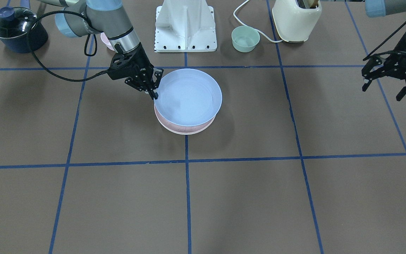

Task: Stack three plates with pink and blue
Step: 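Carry the blue plate over the pink plate and lower it on top, then open the right gripper and withdraw it away from the stack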

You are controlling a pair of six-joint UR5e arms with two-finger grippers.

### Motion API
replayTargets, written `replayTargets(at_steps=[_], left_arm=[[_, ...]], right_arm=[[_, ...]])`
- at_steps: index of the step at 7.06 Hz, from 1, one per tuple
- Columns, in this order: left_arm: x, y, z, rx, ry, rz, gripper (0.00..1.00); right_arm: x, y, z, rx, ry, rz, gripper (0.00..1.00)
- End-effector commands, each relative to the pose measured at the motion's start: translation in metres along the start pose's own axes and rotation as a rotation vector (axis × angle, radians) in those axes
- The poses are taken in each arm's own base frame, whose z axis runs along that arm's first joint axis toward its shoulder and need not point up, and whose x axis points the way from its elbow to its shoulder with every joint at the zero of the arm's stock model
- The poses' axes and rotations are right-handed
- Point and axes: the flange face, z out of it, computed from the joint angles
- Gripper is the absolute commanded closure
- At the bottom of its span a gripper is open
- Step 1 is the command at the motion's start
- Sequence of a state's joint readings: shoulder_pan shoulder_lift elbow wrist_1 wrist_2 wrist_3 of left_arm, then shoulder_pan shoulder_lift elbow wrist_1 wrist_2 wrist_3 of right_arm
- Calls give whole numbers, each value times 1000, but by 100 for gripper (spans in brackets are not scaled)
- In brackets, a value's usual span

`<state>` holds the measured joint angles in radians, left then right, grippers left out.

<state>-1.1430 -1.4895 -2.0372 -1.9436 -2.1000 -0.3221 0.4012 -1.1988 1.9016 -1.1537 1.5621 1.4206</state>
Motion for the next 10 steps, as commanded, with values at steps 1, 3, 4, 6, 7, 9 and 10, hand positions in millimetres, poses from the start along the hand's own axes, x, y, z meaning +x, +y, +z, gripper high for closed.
replayTargets(at_steps=[1,3,4,6,7,9,10], left_arm=[[0,0,0,-2,1,-1,0],[1,6,2,-24,41,-10,0],[-4,11,2,-28,30,-25,0],[-48,48,11,-91,-21,-108,0],[-80,59,-8,-71,-61,-178,0],[-148,84,-41,-202,-138,-90,0],[-178,101,-64,-247,-152,-51,0]], right_arm=[[1,5,7,20,15,-15,0],[-4,-9,0,25,30,-14,0],[-8,-50,-14,-21,86,-10,0],[34,-141,-54,-107,167,-147,0],[65,-182,-77,-149,186,-206,0],[163,-243,-124,-222,201,-339,0],[214,-261,-148,-254,208,-390,0]])
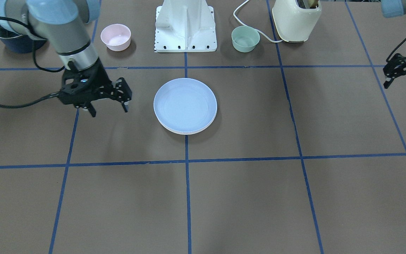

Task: Stack three plates with pink and blue
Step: 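Open the right gripper and withdraw it away from the stack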

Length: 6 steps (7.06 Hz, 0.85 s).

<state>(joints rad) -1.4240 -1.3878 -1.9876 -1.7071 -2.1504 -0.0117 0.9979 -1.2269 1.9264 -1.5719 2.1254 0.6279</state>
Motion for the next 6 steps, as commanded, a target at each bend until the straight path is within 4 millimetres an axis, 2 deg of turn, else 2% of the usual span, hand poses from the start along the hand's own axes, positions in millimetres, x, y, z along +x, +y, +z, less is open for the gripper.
replayTargets(at_steps=[1,2,3,4,5,6], left_arm=[[-58,37,-20,-97,-21,6,0],[-58,45,-12,-112,52,-27,0],[-61,57,-6,-124,78,-48,0],[-63,60,-1,-131,82,-56,0],[-62,58,2,-130,114,-65,0],[-68,58,11,-138,130,-77,0]], right_arm=[[126,17,-30,-56,4,-101,0],[186,47,-34,-84,4,-107,0],[247,91,-38,-116,-11,-68,0],[295,144,-31,-160,8,4,0],[332,171,-40,-160,34,-28,0],[367,185,-61,-129,33,-46,0]])
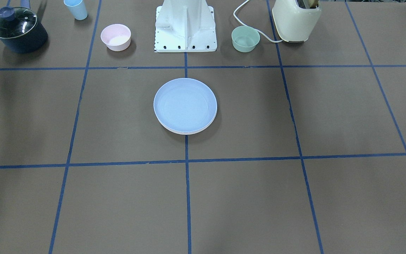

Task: Stack three plates with pink and blue

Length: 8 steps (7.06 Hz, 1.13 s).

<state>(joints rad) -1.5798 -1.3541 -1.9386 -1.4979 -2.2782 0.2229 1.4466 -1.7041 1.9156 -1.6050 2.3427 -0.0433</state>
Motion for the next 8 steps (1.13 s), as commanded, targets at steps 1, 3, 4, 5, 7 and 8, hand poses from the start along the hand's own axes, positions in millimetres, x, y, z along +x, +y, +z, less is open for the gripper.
replayTargets(at_steps=[1,3,4,5,7,8], left_arm=[[-12,-5,15,-14,25,-21,0],[-27,-11,34,-15,64,-43,0],[-26,-10,33,-13,65,-34,0],[-26,-13,33,-15,54,-31,0],[-30,-9,37,-25,48,-41,0],[-32,-6,41,-32,48,-44,0]], right_arm=[[62,50,-11,14,8,30,0],[69,69,-3,-7,23,48,0],[68,66,-4,-6,28,46,0],[68,67,-3,-11,27,42,0],[73,79,8,-32,23,45,0],[77,80,13,-40,19,55,0]])
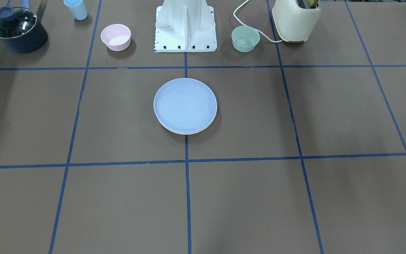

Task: Stack three plates with pink and blue

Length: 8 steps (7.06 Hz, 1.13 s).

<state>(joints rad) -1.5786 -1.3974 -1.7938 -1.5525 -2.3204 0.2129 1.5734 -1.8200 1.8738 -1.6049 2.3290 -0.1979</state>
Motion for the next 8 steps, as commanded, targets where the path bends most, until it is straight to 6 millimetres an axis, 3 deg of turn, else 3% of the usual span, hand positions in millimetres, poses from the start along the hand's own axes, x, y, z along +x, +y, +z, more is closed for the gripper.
replayTargets(at_steps=[1,2,8], left_arm=[[-3,4,4,-9,-1,-7,0],[-4,5,5,-11,0,-9,0],[-4,7,6,-13,0,-13,0]], right_arm=[[9,4,11,-18,-5,16,0],[17,10,21,-39,-9,38,0],[19,1,20,7,0,5,0]])
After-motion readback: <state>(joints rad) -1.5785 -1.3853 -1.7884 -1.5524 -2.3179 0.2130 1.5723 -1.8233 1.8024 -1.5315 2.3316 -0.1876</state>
